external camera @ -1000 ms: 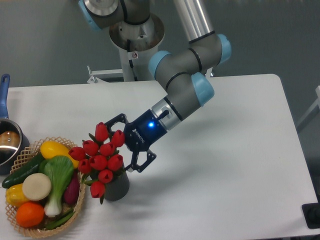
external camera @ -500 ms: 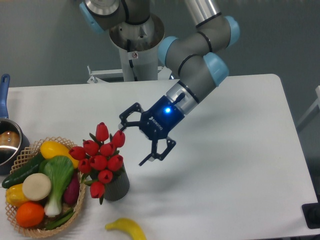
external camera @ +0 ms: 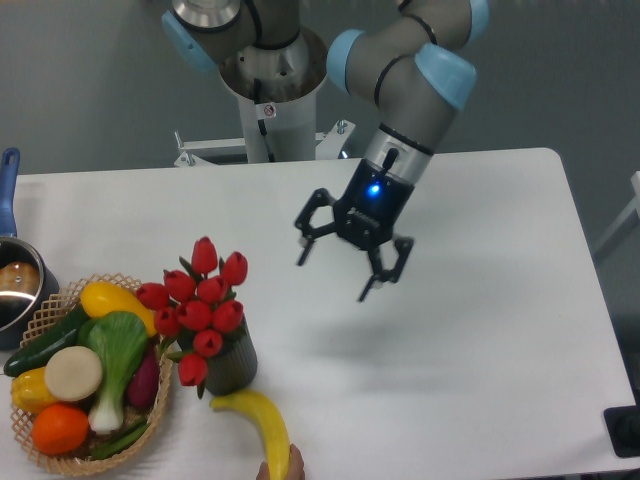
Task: Insert the flowers into the vase
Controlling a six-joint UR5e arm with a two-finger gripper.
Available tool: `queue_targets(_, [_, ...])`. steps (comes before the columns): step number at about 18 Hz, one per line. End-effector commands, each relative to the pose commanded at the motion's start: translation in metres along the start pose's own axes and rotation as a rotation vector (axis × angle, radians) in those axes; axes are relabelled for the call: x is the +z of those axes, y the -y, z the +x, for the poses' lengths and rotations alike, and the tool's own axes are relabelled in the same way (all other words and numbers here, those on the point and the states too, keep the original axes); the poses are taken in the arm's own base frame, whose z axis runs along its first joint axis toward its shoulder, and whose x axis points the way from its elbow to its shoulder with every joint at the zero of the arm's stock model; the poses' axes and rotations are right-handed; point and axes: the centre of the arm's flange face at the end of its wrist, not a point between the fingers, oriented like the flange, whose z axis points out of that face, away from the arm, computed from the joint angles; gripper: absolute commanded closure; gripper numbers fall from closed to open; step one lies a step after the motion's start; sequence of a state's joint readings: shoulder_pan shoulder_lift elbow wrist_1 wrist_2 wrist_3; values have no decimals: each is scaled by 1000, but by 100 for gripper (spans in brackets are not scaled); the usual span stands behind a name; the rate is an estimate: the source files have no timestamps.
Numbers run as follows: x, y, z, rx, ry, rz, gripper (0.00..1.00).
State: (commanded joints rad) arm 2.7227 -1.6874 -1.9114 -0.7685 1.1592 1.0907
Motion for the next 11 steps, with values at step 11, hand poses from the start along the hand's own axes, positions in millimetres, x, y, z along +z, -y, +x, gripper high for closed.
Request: queue_targets(11, [-17,-89,-72,75,132,-325,0])
